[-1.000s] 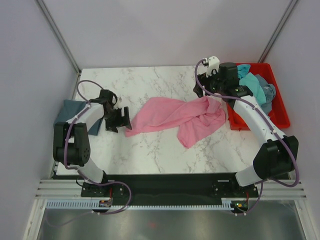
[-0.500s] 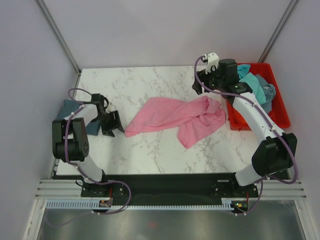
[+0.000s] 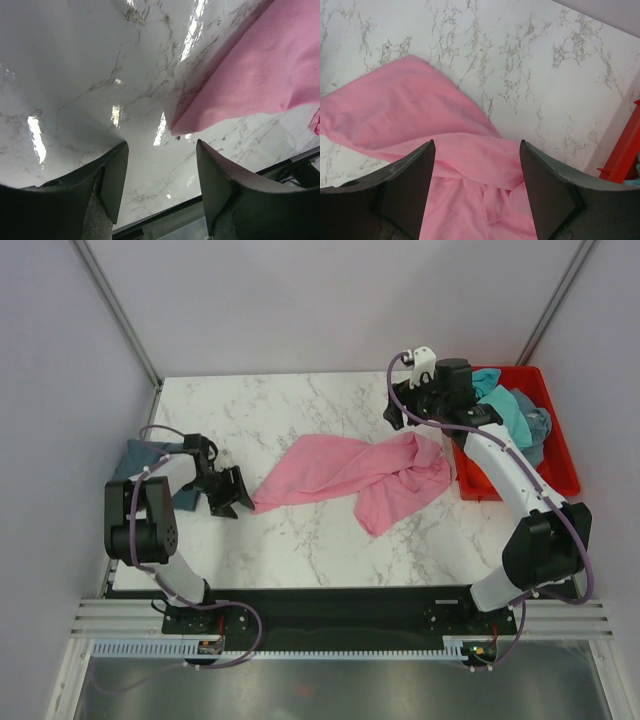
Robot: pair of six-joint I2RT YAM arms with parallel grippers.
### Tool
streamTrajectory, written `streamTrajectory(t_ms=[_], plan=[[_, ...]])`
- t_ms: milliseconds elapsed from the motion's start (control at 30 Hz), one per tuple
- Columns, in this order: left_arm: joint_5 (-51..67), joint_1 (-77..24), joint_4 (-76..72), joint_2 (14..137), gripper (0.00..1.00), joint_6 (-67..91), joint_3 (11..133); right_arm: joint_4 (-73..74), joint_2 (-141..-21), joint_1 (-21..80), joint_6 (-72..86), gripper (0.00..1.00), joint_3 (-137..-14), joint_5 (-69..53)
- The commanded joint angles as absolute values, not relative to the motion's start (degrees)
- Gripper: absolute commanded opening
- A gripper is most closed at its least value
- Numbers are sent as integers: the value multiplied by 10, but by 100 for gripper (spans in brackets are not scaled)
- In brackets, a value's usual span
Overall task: Fold and stack the t-shirts
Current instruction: Flatten the tshirt out
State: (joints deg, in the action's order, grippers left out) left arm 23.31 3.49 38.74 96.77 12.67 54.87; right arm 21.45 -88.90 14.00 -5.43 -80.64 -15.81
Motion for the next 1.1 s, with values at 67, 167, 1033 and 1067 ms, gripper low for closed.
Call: streamTrajectory(t_ms=[67, 167, 1033, 1067], plan=[[271, 34, 361, 1009, 63, 144, 579, 203, -881, 140, -65, 77, -808, -158], [272, 33, 356, 1018, 60, 144, 582, 202, -873, 139, -67, 77, -798, -156], [273, 6, 359, 988, 2, 130, 584, 187, -855, 139, -74, 78, -766, -138], [271, 7, 359, 977, 2, 130, 585, 188, -856, 140, -76, 79, -757, -144]])
